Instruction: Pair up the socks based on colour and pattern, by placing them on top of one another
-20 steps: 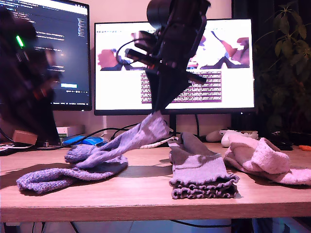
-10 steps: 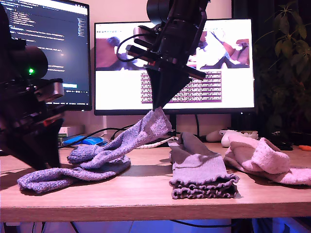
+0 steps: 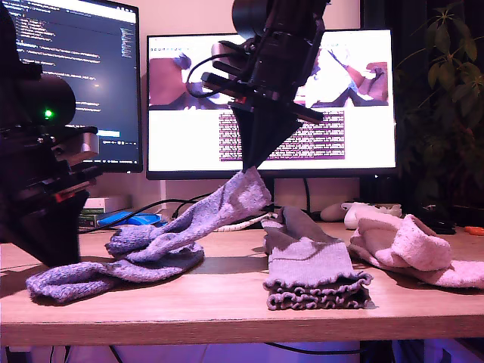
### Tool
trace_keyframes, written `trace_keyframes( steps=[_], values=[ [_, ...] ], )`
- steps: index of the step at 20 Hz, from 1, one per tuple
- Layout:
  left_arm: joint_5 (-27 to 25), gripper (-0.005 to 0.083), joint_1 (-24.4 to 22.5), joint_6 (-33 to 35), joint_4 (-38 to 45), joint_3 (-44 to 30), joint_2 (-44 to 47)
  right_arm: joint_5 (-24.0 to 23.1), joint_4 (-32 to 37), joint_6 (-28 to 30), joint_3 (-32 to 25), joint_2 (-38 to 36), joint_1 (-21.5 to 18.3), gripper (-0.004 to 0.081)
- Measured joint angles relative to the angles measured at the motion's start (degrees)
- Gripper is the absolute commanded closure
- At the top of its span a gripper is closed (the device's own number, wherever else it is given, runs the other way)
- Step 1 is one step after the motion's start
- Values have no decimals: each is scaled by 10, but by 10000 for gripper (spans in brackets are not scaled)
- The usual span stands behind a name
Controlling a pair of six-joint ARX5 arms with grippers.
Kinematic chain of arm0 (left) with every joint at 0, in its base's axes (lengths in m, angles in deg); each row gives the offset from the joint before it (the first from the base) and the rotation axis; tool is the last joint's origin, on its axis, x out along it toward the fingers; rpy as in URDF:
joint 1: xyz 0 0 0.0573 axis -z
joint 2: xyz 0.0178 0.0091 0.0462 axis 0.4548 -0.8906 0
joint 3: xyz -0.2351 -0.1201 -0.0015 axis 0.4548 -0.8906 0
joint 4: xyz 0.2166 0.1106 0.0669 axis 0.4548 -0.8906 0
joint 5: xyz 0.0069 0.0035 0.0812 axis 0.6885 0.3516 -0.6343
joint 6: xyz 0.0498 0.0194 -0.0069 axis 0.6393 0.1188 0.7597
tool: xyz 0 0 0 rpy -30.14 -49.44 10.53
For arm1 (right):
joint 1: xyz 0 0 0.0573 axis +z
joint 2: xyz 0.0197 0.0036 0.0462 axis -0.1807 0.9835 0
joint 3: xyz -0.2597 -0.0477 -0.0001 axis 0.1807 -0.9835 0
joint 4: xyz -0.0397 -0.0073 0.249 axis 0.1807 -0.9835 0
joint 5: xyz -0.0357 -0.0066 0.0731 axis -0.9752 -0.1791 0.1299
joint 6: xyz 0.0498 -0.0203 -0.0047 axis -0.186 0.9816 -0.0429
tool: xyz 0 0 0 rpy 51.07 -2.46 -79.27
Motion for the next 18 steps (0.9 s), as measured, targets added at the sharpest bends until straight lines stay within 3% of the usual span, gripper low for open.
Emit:
trace_keyframes(
  steps=[9,15,18],
  values=[
    [-203,793,-43,-15,-15,3,8,0,2,0,0,0,-1,782],
    [-294,793,-49,-15,-12,3,8,0,7,15,0,0,-1,782],
    [-314,793,-55,-15,2,3,8,0,7,17,0,0,-1,782]
  ],
)
